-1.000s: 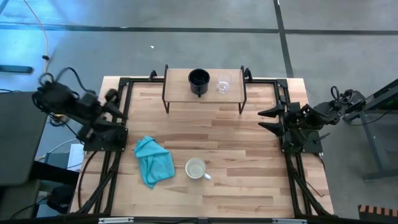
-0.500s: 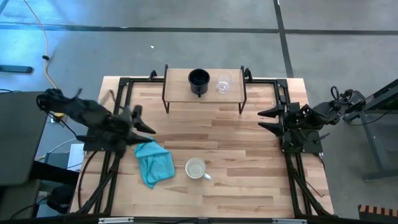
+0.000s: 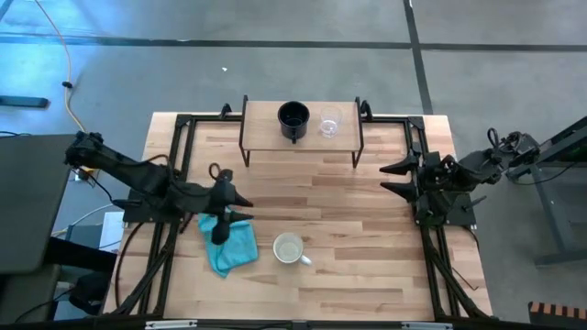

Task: Stack small to large cups/mugs on shelf
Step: Put the blue mug on the shelf

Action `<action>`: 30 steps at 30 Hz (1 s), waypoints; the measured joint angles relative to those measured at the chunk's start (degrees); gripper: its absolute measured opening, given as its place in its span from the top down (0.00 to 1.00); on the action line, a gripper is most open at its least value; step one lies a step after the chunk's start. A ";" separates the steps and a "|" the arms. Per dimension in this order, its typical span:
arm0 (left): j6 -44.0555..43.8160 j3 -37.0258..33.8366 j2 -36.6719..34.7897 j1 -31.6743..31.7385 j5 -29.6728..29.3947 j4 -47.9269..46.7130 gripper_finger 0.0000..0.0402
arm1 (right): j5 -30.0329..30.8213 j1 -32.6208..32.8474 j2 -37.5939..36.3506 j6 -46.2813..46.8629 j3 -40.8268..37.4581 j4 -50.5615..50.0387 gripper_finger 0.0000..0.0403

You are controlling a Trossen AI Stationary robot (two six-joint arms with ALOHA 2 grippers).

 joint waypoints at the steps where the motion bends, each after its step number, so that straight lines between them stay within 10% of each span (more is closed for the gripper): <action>1: 0.01 0.00 0.63 0.00 -1.20 -0.48 0.66 | -0.02 0.00 0.00 0.32 0.00 -0.58 0.56; 30: -10.20 -22.53 -7.26 -0.76 -3.17 23.92 0.66 | -0.18 -0.02 0.00 2.94 0.00 -2.65 0.56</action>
